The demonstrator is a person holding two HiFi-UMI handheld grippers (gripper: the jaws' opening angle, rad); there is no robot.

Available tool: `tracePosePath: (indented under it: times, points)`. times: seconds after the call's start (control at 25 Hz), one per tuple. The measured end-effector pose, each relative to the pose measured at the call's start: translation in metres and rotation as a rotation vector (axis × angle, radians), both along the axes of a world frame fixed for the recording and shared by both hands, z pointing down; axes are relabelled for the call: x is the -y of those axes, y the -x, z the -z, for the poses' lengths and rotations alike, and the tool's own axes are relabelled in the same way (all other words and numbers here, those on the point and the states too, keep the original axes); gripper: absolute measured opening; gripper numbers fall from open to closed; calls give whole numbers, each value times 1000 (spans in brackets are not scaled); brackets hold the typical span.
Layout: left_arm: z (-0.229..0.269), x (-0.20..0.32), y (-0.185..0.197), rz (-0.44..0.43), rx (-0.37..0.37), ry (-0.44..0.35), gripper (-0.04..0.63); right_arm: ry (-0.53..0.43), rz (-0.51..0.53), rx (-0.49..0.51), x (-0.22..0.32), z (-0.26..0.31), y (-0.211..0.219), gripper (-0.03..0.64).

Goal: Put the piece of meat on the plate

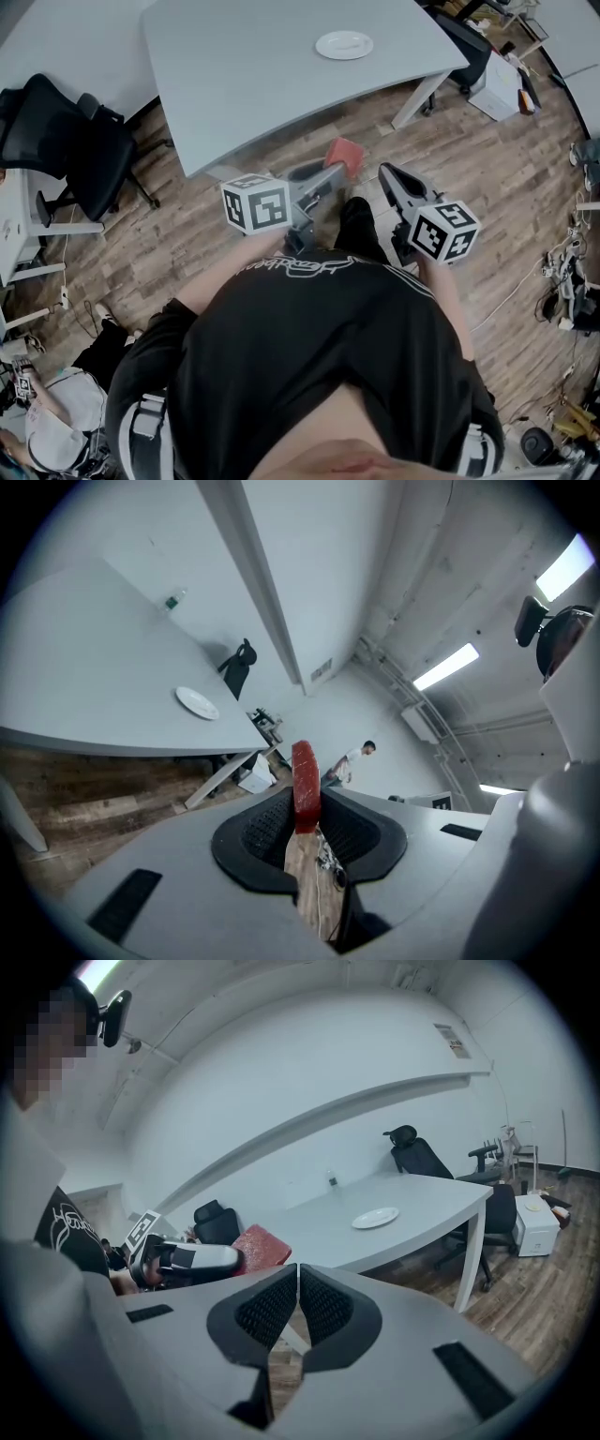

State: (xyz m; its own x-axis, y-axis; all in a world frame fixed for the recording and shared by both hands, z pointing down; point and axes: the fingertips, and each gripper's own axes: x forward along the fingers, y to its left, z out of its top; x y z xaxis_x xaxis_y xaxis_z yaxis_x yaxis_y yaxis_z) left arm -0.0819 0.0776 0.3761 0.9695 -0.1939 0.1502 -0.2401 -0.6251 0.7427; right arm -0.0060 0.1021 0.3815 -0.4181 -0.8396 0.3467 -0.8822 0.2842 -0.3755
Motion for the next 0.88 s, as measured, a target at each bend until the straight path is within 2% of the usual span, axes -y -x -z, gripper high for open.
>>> tracePosePath:
  times: [0.28,0.88]
  points:
    - [-5,29,-24,22,23,26,86,8,27,33,32,-6,-25,14]
    - [-28,138,-93,118,67,88,86,76,134,37,153,-22,-88,14]
